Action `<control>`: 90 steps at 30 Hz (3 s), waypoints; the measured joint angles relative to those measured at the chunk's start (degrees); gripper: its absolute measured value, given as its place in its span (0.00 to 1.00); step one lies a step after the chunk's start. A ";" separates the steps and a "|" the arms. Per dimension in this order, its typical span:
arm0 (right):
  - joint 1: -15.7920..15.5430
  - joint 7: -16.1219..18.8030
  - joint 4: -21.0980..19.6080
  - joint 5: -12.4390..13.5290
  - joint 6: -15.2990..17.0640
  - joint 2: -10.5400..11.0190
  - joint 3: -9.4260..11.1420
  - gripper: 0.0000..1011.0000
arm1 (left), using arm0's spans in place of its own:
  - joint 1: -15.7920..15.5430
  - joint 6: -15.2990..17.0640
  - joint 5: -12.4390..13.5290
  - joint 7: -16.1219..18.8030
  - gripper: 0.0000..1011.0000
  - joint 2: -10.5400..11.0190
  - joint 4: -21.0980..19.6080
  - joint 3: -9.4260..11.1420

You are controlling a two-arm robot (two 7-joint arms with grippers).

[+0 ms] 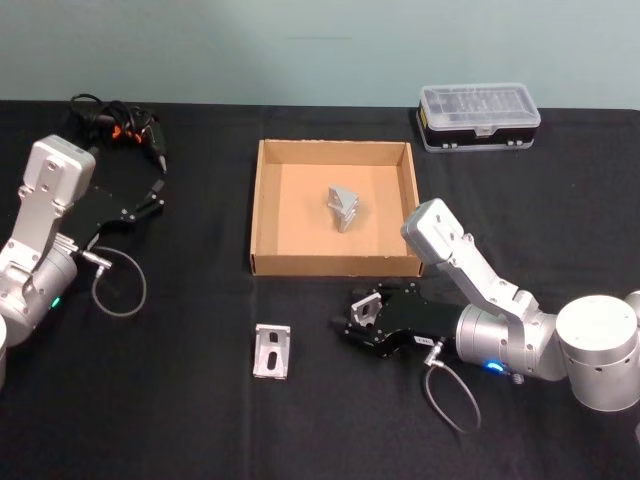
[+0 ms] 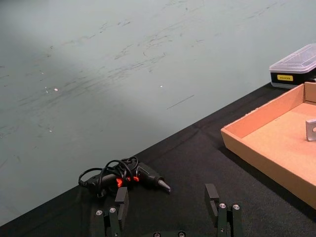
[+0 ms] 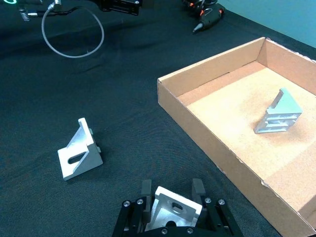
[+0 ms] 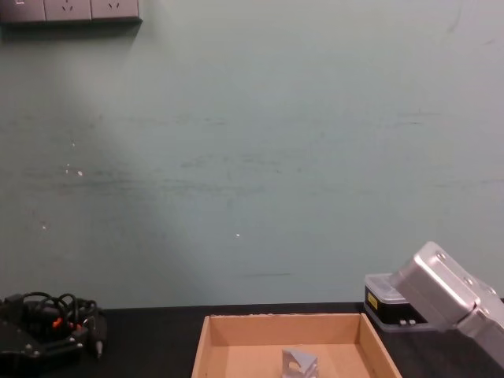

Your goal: Use one hand to pick up the angle iron from the table and place it into the box.

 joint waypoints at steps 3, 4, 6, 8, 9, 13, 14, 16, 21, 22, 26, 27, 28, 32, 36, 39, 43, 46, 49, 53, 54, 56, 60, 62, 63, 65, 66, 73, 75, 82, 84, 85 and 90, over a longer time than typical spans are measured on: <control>0.00 -0.01 0.00 0.00 -0.02 0.00 0.00 0.50 | 0.00 0.00 0.00 0.00 1.00 0.00 0.00 0.00; 0.00 -0.01 0.00 0.00 -0.03 0.00 0.00 0.50 | 0.00 0.00 0.00 0.00 1.00 0.00 0.00 0.00; 0.00 -0.02 0.00 0.00 -0.03 0.00 0.00 0.50 | 0.00 0.00 0.00 0.00 1.00 0.00 0.00 0.00; 0.00 -0.01 0.00 0.00 -0.03 0.00 0.00 0.50 | 0.00 0.00 0.00 0.00 1.00 0.00 0.00 0.00; 0.00 -0.01 0.00 -0.01 -0.03 0.00 0.00 0.50 | 0.00 0.00 0.00 0.00 1.00 0.00 0.00 0.00; -0.60 0.42 -0.45 0.77 -1.89 0.09 0.61 0.50 | 0.00 0.00 0.00 0.00 1.00 0.00 0.00 0.00; -0.71 0.55 -0.57 0.93 -2.21 0.11 0.75 0.50 | 0.00 0.00 0.00 -0.01 1.00 0.00 0.00 0.00; -0.96 0.67 -1.01 1.40 -2.91 0.18 1.13 0.50 | 0.00 0.00 0.00 0.00 1.00 0.00 0.00 0.00; -1.10 0.63 -2.56 2.67 -3.47 0.27 2.21 0.50 | 0.00 0.00 0.00 0.00 1.00 0.00 0.00 0.00; -1.04 0.54 -2.87 2.92 -3.48 0.23 2.49 0.50 | 0.00 0.00 0.00 0.00 1.00 0.00 0.00 0.00; -0.13 -1.05 -4.13 4.21 -3.21 -0.41 4.20 0.50 | 0.00 0.00 0.00 0.00 1.00 0.00 0.00 0.00; 0.09 -1.51 -4.22 4.39 -3.07 -0.57 4.50 0.50 | 0.00 0.00 0.00 0.00 1.00 0.00 0.00 0.00; 0.36 -1.96 -4.26 4.52 -2.95 -0.77 4.82 0.50 | 0.00 0.00 0.00 0.00 1.00 0.00 0.00 0.00; 2.08 -4.28 -3.62 4.81 -2.17 -1.87 6.27 0.50 | 0.00 0.00 0.00 0.00 1.00 0.00 0.00 0.00; 5.21 -6.42 -0.73 4.13 -1.02 -3.23 7.19 0.50 | 0.00 0.00 0.00 0.00 1.00 0.00 0.00 0.00; 7.82 -7.45 2.59 3.26 -0.39 -4.54 7.44 0.50 | 0.00 0.00 0.00 0.00 1.00 0.00 0.00 0.00; 11.22 -8.37 7.90 1.54 -0.48 -6.53 7.14 0.50 | 0.00 0.00 0.00 0.00 1.00 0.00 0.00 0.00; 13.71 -8.78 12.13 0.10 -1.25 -8.30 6.68 0.50 | 0.00 0.00 0.00 0.00 1.00 0.00 0.00 0.00; 15.53 -9.03 15.18 -1.01 -2.16 -9.75 6.22 0.50 | 0.00 0.00 0.00 0.00 1.00 0.00 0.00 0.00; 18.53 -9.48 20.73 -2.74 -3.60 -12.50 5.48 0.50 | 0.00 0.00 0.00 -0.01 1.00 0.00 0.00 0.00; 18.96 -9.57 21.59 -3.01 -3.77 -12.91 5.37 0.50 | 0.00 0.00 0.00 -0.01 1.00 0.00 0.00 0.00; 20.15 -9.82 24.05 -3.82 -3.93 -14.15 5.06 0.50 | 0.00 0.00 0.00 0.00 1.00 0.00 0.00 0.00; 21.78 -10.09 27.38 -4.95 -3.22 -15.87 4.62 0.50 | 0.00 0.00 0.00 0.00 1.00 0.00 0.00 0.00; 22.47 -10.12 28.88 -5.29 -2.63 -16.75 4.59 0.50 | 0.00 0.00 0.00 0.00 1.00 0.00 0.00 0.00; 22.90 -10.12 30.02 -5.47 -2.21 -17.36 4.60 0.50 | 0.00 0.00 0.00 0.00 1.00 0.00 0.00 0.00; 23.34 -10.13 31.06 -5.73 -1.94 -17.94 4.59 0.50 | 0.00 0.00 0.00 0.00 1.00 0.00 0.00 0.00; 23.56 -10.16 31.55 -5.90 -1.82 -18.16 4.59 0.50 | 0.00 0.00 0.00 0.00 1.00 0.00 0.00 0.00; 25.04 -10.51 35.26 -6.56 -1.00 -20.10 5.07 0.50 | 0.00 0.00 0.00 0.00 1.00 0.00 0.00 0.00; 25.04 -10.51 35.19 -6.56 -1.00 -20.02 5.06 0.50 | 0.00 0.00 0.00 0.00 1.00 0.00 0.00 0.00; 24.92 -10.51 34.84 -6.53 -1.05 -19.86 5.01 0.54 | 0.00 0.00 0.00 0.00 1.00 0.00 0.00 0.00; 24.87 -10.50 34.78 -6.52 -1.08 -19.83 4.99 0.60 | 0.00 0.00 0.00 -0.01 1.00 0.00 0.00 0.00; 24.86 -10.50 34.75 -6.51 -1.09 -19.82 4.99 0.64 | 0.00 0.00 0.00 0.00 1.00 0.00 0.00 0.00; 24.81 -10.49 34.62 -6.50 -1.16 -19.74 4.95 0.79 | 0.00 0.00 0.00 0.00 1.00 0.00 0.00 0.00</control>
